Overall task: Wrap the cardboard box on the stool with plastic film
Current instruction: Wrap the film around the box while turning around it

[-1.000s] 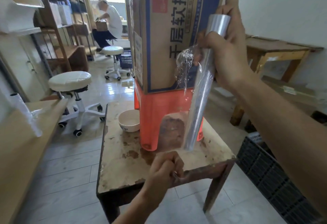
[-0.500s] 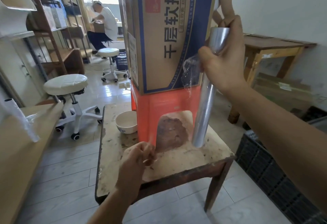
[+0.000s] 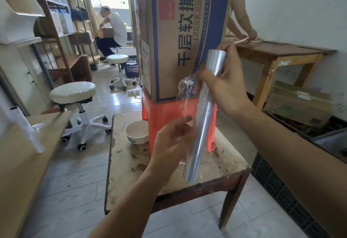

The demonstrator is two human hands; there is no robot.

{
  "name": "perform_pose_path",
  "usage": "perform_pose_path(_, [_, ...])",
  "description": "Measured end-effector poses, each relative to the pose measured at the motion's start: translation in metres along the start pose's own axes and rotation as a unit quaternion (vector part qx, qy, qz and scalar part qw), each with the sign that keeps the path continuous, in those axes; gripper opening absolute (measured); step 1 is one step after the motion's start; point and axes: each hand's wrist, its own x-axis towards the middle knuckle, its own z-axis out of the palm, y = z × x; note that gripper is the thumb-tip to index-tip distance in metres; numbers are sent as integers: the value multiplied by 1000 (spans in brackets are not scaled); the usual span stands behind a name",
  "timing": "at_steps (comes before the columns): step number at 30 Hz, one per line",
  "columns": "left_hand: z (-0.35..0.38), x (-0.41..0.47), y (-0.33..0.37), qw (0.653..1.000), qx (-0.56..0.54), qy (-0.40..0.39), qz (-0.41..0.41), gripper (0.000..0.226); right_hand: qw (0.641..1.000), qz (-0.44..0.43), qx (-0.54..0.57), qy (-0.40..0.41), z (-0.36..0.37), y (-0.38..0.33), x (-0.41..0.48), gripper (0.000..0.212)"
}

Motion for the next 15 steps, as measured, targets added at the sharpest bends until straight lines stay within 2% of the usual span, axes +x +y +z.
perform_pose_path(2, [3,9,6,996,31,70,48,10,999,-3,-25,-23,-4,8,-2,32])
perform_pose_path(5, [4,12,13,992,14,91,86,16,987,-24,-153,-33,-16,14,1,55])
perform_pose_path(7, [1,8,8,989,31,107,99,19,980,-35,-193,-45,-22,11,2,54])
perform_pose_path(9, [-4,6,-3,986,49,133,89,21,983,-10,-155,-97,-27,7,4,42])
perform_pose_path(11, [-11,4,-10,982,62,160,76,22,983,37,-71,-163,-31,2,5,23])
perform_pose_path(15, [-18,-3,-14,973,67,206,76,23,966,56,-17,-252,-29,-2,6,19])
